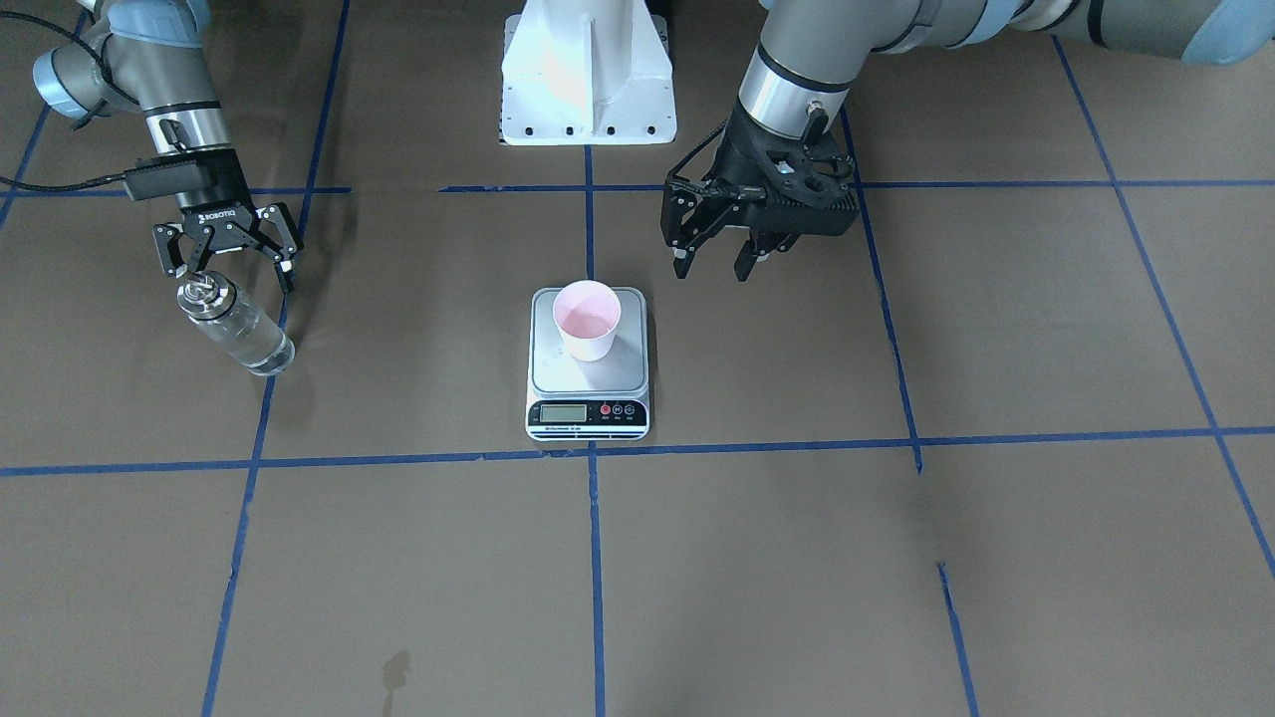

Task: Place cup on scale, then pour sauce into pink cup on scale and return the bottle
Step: 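Close the right gripper around the glass oil bottle, then lift the glass bottle with the right gripper and raise it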

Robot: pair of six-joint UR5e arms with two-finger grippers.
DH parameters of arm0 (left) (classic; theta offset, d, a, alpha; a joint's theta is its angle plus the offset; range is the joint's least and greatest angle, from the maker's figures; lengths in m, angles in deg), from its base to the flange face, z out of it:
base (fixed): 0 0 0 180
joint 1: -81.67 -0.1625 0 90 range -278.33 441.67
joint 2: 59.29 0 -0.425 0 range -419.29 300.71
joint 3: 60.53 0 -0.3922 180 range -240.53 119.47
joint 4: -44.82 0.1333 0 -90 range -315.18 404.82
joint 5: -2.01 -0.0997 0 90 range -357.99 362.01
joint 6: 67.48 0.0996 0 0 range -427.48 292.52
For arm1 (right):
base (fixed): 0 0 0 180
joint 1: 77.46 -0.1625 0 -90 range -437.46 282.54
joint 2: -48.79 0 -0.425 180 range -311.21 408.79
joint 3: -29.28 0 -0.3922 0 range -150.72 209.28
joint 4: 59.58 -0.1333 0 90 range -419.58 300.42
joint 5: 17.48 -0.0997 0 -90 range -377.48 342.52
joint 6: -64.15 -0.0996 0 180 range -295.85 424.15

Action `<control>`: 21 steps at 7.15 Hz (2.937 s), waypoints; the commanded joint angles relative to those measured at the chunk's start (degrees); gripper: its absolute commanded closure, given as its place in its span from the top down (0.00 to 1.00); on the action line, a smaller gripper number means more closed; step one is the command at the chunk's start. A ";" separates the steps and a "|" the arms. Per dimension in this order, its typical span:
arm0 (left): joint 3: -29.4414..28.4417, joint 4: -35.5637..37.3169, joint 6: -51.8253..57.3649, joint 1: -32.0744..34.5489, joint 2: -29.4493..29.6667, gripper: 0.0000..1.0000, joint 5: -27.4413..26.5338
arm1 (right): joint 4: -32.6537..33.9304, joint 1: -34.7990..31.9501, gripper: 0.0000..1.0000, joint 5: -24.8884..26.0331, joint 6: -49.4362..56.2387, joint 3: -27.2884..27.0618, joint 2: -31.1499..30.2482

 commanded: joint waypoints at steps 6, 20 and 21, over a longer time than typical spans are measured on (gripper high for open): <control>0.41 -0.40 -0.09 0.32 -0.47 0.69 0.08 | 1.75 -0.11 1.00 6.74 -1.05 -0.29 1.48; 0.58 -0.40 0.00 0.67 -0.91 0.69 0.00 | 2.01 -3.10 0.83 6.84 -1.58 4.90 6.31; 0.67 -0.32 0.00 0.76 -0.91 0.69 0.00 | 1.93 -3.10 0.71 6.84 -1.58 5.77 6.40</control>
